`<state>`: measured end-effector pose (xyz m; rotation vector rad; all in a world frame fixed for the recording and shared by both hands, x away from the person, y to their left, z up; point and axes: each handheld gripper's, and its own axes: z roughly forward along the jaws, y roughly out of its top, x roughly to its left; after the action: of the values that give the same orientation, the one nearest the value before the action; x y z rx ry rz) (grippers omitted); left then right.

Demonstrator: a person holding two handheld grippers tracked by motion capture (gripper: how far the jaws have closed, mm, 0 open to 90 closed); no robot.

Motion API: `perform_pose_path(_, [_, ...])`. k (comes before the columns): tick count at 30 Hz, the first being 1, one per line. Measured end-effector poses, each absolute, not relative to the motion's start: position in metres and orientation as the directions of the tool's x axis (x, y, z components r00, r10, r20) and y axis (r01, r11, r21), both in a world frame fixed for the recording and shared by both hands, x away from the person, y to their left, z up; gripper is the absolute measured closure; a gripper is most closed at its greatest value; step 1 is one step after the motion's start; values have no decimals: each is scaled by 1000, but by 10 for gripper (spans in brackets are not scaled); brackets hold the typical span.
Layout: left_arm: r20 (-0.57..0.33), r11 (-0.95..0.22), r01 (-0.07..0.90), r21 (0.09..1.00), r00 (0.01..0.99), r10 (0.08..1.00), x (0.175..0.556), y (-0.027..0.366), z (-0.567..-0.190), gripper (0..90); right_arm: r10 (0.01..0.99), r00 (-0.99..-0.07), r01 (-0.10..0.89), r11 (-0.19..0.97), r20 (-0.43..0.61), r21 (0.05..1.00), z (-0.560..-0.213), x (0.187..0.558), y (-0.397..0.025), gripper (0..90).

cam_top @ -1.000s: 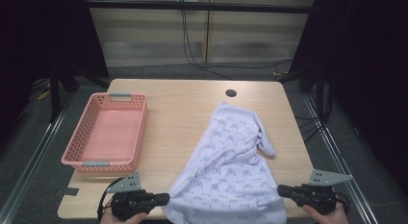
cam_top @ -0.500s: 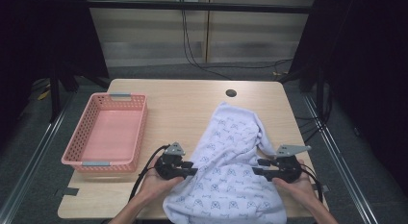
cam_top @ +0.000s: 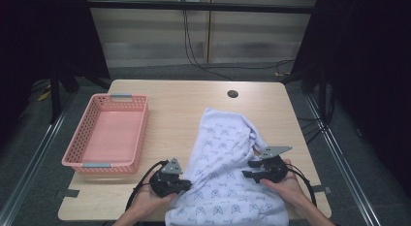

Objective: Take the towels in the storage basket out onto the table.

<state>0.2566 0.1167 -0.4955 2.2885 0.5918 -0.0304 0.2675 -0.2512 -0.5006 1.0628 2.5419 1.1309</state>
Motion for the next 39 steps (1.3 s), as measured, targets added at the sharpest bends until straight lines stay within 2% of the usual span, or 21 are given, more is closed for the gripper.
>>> perform_pose_path(2, [-217,-609,431,666,893,394,249,120,-495,855,648,-749,538,469,141,701,-500,262,-249,648])
perform_pose_path(4, [-243,-636,425,644,902,357,234,126,-493,855,606,-776,538,494,173,683,-499,249,-248,827])
perform_pose_path(8, [-272,-644,418,641,908,319,210,133,-492,851,546,-808,537,524,223,662,-497,227,-246,856])
perform_pose_path(9, [-272,-644,418,641,908,319,210,133,-492,834,546,-808,537,524,223,662,-497,227,-246,856])
perform_pose_path(10, [-265,-638,412,650,910,318,208,133,-490,808,502,-827,529,546,252,650,-497,215,-243,853])
perform_pose_path(11, [-292,-612,429,665,903,315,208,134,-488,808,502,-827,529,546,252,650,-497,215,-243,853])
perform_pose_path(13, [-315,-565,460,685,887,339,220,133,-486,761,501,-832,519,552,238,653,-493,207,-243,775])
perform_pose_path(14, [-298,-561,459,689,885,359,227,131,-485,745,503,-826,522,513,254,681,-490,208,-246,728])
perform_pose_path(17, [-296,-526,474,706,872,389,248,124,-484,697,575,-774,547,394,267,738,-478,221,-263,662])
perform_pose_path(18, [-284,-536,475,698,871,401,260,115,-485,677,652,-726,551,359,221,753,-473,234,-274,585])
perform_pose_path(19, [-284,-536,475,698,871,401,260,115,-485,673,652,-726,551,359,221,753,-473,234,-274,585])
perform_pose_path(20, [-279,-544,473,693,872,403,265,109,-487,664,712,-679,553,336,179,763,-472,246,-281,535])
perform_pose_path(22, [-274,-555,472,685,873,405,272,98,-492,654,731,-658,558,313,180,768,-472,253,-285,520])
perform_pose_path(24, [-228,-588,441,678,887,403,272,94,-496,655,767,-624,586,329,153,740,-480,268,-284,443])
perform_pose_path(25, [-228,-588,441,678,887,403,272,94,-496,656,767,-624,586,329,153,740,-480,268,-284,443])
perform_pose_path(26, [-235,-584,446,679,885,402,273,96,-496,668,772,-613,626,347,165,698,-490,276,-282,505])
perform_pose_path(27, [-234,-582,446,680,884,405,273,99,-497,668,772,-613,626,347,165,698,-490,276,-282,505])
perform_pose_path(28, [-230,-584,440,682,887,400,273,103,-497,692,774,-614,634,365,157,681,-493,279,-281,663])
perform_pose_path(29, [-236,-576,445,686,884,402,272,106,-498,710,764,-623,628,359,169,690,-493,281,-283,772])
perform_pose_path(30, [-232,-581,456,675,878,419,271,111,-496,730,773,-610,624,334,174,706,-490,282,-287,836])
perform_pose_path(39, [-228,-599,453,660,881,415,255,131,-494,734,850,-507,514,166,142,842,-428,306,-340,845])
